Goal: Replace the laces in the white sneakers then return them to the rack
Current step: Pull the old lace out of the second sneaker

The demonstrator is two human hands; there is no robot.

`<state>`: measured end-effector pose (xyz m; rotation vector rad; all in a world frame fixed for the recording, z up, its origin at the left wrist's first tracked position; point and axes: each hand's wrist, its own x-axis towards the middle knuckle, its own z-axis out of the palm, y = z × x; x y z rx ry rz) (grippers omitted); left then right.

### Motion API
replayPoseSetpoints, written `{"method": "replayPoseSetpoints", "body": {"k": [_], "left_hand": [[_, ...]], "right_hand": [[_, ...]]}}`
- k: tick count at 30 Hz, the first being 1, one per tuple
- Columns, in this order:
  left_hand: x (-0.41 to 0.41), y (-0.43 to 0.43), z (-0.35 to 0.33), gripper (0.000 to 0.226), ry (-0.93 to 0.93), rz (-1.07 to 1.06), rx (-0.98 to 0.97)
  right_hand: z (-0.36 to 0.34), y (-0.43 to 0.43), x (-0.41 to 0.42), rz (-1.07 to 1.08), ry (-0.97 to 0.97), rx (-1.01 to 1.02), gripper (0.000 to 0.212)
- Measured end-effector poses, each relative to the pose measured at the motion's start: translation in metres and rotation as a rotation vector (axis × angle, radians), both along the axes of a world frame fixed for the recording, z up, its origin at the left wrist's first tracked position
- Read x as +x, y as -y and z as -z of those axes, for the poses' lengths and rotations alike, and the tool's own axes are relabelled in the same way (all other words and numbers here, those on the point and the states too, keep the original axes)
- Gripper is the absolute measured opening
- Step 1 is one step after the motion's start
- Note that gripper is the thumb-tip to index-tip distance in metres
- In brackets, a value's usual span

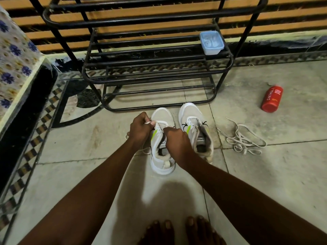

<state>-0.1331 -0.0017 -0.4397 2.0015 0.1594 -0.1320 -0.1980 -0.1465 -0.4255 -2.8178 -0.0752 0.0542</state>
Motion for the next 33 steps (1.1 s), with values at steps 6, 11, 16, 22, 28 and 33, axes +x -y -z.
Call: {"method": "replayPoseSetpoints", "body": {"k": [6,11,16,22,28,33], "left_hand": [[0.0,0.012,0.01,0.024,-0.083,-0.179,0.074],[0.002,0.01,0.001,0.034,-0.114,-0.163,-0.287],[0.004,0.004,-0.015,0.032,-0.342,-0.286,-0.843],[0.005,-0.001,-0.007,0.024,-0.369,-0.448,-1.246],[0.009,0.011,-0.007,0.018,-0.155,-0.243,-0.477],[0.002,0.009,-0.006,0.032,0.128,0.169,0.318]], "right_hand": [[0.001,-0.001,-0.001,0.017,0.017,0.05,0.026],[0.002,0.001,-0.004,0.056,0.057,0.119,0.027],[0.004,0.0,-0.002,0.061,0.035,0.095,0.03],[0.004,-0.004,0.001,0.032,0.019,0.063,0.037],[0.001,-0.008,-0.001,0.035,0.011,0.025,0.033],[0.0,-0.008,-0.001,0.04,0.024,-0.015,0.028]]}}
